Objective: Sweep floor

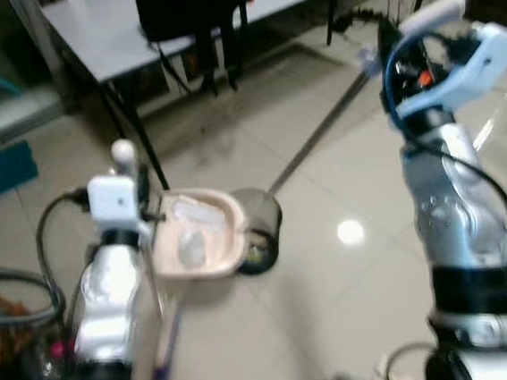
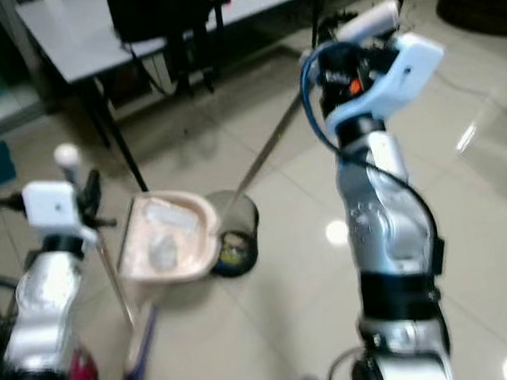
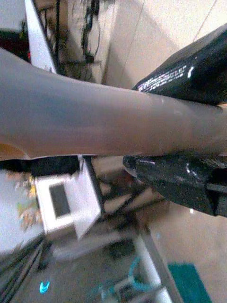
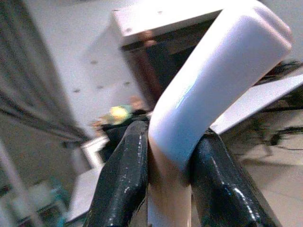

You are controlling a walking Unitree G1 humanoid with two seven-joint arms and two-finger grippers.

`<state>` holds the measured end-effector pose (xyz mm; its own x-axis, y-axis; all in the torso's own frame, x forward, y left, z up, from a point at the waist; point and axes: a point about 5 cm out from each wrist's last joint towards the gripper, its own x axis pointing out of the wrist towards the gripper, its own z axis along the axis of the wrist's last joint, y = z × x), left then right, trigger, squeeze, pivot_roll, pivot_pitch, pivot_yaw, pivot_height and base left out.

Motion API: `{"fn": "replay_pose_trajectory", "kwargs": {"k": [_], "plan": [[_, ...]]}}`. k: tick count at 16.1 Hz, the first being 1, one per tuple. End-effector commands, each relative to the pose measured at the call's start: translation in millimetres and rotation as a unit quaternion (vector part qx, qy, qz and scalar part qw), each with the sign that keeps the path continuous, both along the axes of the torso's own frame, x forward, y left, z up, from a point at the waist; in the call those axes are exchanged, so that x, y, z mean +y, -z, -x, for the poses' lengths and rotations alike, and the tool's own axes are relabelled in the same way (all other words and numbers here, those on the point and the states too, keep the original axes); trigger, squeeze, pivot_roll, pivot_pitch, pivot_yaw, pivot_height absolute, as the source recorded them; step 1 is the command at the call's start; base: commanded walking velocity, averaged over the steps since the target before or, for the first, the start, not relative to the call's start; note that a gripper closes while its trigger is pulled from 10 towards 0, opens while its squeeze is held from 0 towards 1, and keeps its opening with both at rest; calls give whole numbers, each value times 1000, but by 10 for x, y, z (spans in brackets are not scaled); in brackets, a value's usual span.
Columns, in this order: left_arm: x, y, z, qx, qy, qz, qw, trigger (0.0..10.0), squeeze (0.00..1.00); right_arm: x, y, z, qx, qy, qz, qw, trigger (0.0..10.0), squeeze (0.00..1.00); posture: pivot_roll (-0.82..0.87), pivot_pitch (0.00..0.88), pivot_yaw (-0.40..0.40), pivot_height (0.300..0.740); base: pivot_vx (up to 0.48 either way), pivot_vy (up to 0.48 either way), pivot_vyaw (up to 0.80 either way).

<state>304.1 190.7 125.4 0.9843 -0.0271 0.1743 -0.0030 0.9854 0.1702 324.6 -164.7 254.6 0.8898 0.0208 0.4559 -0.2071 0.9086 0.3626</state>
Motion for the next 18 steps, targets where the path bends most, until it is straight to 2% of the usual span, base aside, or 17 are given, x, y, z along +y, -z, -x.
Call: {"fn": "replay_pose_trajectory", "kwargs": {"k": [1,6,9,18], "plan": [[22,-92,-9,-19,1,-6,1000,10000,0,-28,-155,35,-38,11,-2,999,10000,0,19,59,30,740,465,0,0],[11,-74,-6,-13,6,-6,1000,10000,0,-113,-146,31,-36,30,-21,999,10000,0,20,65,31,740,469,0,0],[-3,-22,7,-1,9,-6,1000,10000,0,-216,-139,31,-35,49,-35,998,10000,0,17,75,34,740,0,0,0],[-1,12,13,7,8,-6,1000,10000,0,-351,-123,11,-35,89,-34,995,10000,0,18,80,33,740,0,0,0]]}}
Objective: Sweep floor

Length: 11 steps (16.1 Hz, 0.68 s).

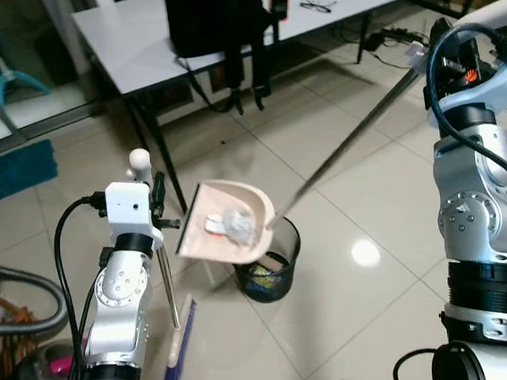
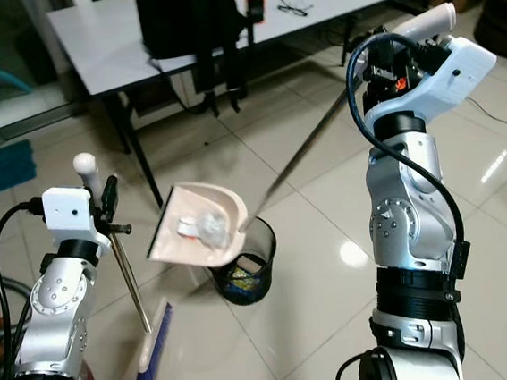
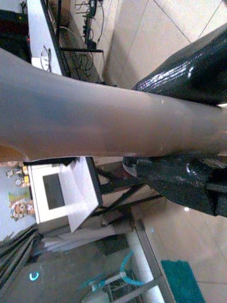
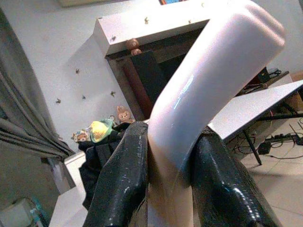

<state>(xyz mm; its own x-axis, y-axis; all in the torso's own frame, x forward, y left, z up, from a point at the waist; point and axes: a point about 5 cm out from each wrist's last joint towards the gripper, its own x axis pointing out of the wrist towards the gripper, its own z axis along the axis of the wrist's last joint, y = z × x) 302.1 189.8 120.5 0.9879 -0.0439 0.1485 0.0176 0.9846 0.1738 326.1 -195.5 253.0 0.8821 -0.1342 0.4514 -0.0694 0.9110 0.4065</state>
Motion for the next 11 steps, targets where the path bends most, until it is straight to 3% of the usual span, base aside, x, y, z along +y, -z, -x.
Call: {"fn": "replay_pose_trajectory", "kwargs": {"k": [1,3,8,10,11], "plan": [[4,-34,-7,-5,1,-4,1000,10000,0,-56,-143,26,-40,21,-4,999,10000,0,16,81,35,740,0,0,0],[-3,-26,-11,-3,2,-4,1000,10000,0,-20,-183,16,-62,16,26,998,10000,0,15,81,38,740,0,0,0],[-13,-19,-25,-2,4,-5,1000,10000,0,269,-206,-47,-113,-26,132,984,10000,0,17,77,38,740,0,0,0],[-12,-16,-31,-1,6,-8,1000,10000,0,569,-166,-49,-151,-79,223,960,10000,0,18,77,37,740,0,0,0],[-13,-14,-31,-1,7,-10,1000,10000,0,616,-152,-41,-158,-86,239,954,10000,0,18,77,37,740,0,0,0]]}}
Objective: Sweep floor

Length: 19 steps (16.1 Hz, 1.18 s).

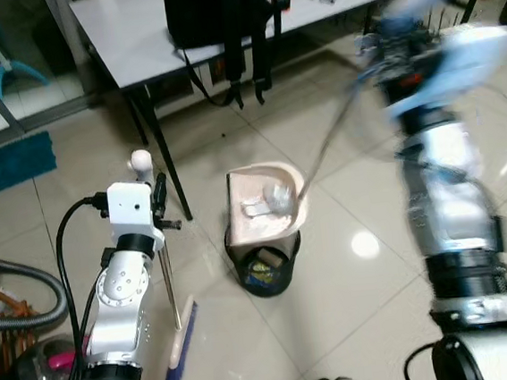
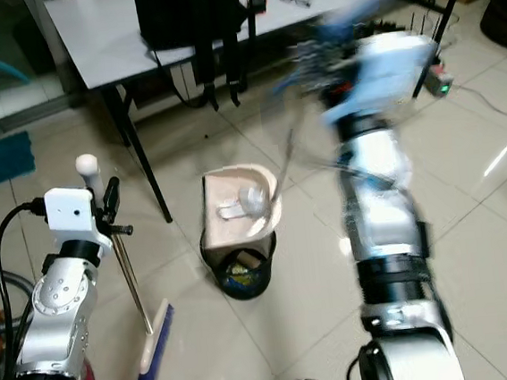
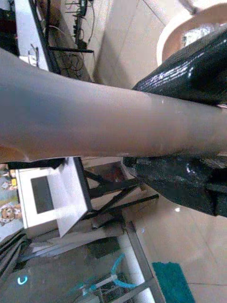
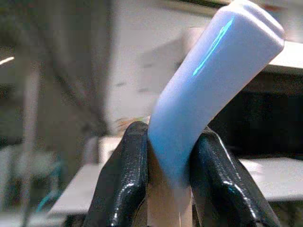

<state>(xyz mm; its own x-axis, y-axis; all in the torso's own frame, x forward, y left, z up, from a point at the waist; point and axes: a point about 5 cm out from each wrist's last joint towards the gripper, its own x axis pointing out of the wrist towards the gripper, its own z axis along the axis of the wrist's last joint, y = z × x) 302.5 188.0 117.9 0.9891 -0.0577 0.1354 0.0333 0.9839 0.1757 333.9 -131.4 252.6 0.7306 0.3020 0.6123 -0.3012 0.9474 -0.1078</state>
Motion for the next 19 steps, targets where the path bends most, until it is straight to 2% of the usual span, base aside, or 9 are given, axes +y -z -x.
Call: {"fn": "replay_pose_trajectory", "kwargs": {"k": [1,5,7,10,15,16,18,19], "plan": [[-46,-3,-7,5,20,-17,1000,10000,0,148,-75,82,-54,-31,46,997,10000,0,21,76,36,740,0,0,0],[-122,55,23,20,45,-31,998,10000,0,425,143,226,-83,-92,148,981,10000,0,20,81,38,740,0,0,0],[-134,62,23,22,49,-32,998,10000,0,496,230,287,-84,-112,161,977,10000,0,19,81,39,740,0,0,0],[-143,62,20,24,54,-34,998,10000,0,678,447,452,-101,-157,232,955,10000,0,19,81,39,740,0,0,0],[-152,64,20,26,60,-37,997,10000,0,662,411,461,-121,-161,249,947,10000,0,20,82,39,740,0,0,0],[-156,64,19,27,61,-37,997,10000,0,611,338,434,-121,-152,226,954,10000,0,20,82,39,740,0,0,0],[-159,63,19,27,62,-37,997,10000,0,530,252,390,-120,-134,216,960,10000,0,19,81,39,740,0,0,0],[-158,54,17,25,62,-39,997,10000,0,426,170,328,-111,-102,186,971,10000,0,20,81,37,740,0,0,0]]}}
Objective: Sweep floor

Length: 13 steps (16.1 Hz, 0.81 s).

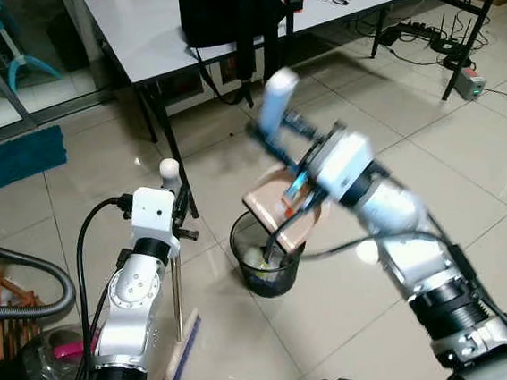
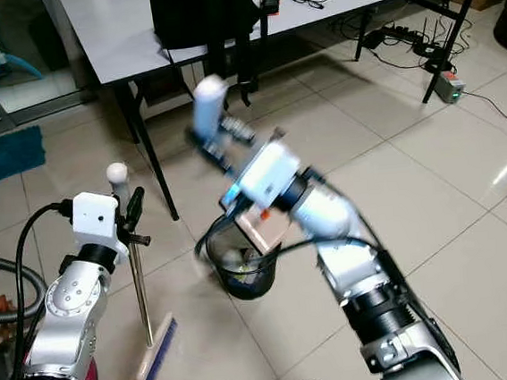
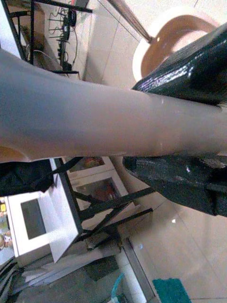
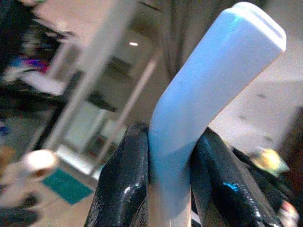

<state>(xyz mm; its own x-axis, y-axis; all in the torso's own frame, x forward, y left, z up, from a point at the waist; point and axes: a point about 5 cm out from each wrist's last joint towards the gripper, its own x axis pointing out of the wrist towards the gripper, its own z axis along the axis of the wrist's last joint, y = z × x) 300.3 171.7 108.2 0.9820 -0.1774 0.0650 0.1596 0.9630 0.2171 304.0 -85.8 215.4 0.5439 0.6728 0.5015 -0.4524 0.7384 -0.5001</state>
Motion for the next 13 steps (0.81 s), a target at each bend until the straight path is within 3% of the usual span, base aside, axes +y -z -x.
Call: {"fn": "replay_pose_trajectory", "kwargs": {"k": [1,2,3,4,6,10,11,12,13], "plan": [[13,-88,-17,-17,1,-12,1000,10000,0,-185,-296,-48,-36,45,-54,997,10000,0,19,83,35,740,0,0,0],[19,-121,-26,-23,-2,-10,1000,10000,0,-297,-359,-94,-31,75,-80,993,10000,0,19,83,35,740,0,0,0],[27,-313,-91,-51,-10,11,999,10000,0,-641,-513,-190,-13,162,-138,977,10000,0,16,84,34,740,0,0,0],[20,-395,-119,-61,-9,20,998,10000,0,-762,-565,-199,-9,188,-151,970,10000,0,16,84,34,740,0,0,0],[-109,-676,-158,-80,41,50,995,10000,0,-1159,-714,-98,-21,282,-169,944,10000,0,9,84,39,740,0,0,-400],[-140,-749,-147,-90,50,64,993,10000,0,-1423,-808,47,-45,338,-221,914,10000,0,3,84,45,740,0,0,-800],[-185,-660,-115,-65,69,64,993,10000,0,-1544,-573,60,6,387,-198,900,10000,0,1,80,45,740,0,0,-800],[-242,-554,-65,-34,101,58,993,10000,0,-1563,-326,42,61,414,-162,894,10000,0,1,80,45,740,0,0,-800],[-271,-504,-28,-21,120,49,991,10000,0,-1561,-229,41,78,422,-156,890,10000,0,8,80,43,740,0,0,-800]]}}
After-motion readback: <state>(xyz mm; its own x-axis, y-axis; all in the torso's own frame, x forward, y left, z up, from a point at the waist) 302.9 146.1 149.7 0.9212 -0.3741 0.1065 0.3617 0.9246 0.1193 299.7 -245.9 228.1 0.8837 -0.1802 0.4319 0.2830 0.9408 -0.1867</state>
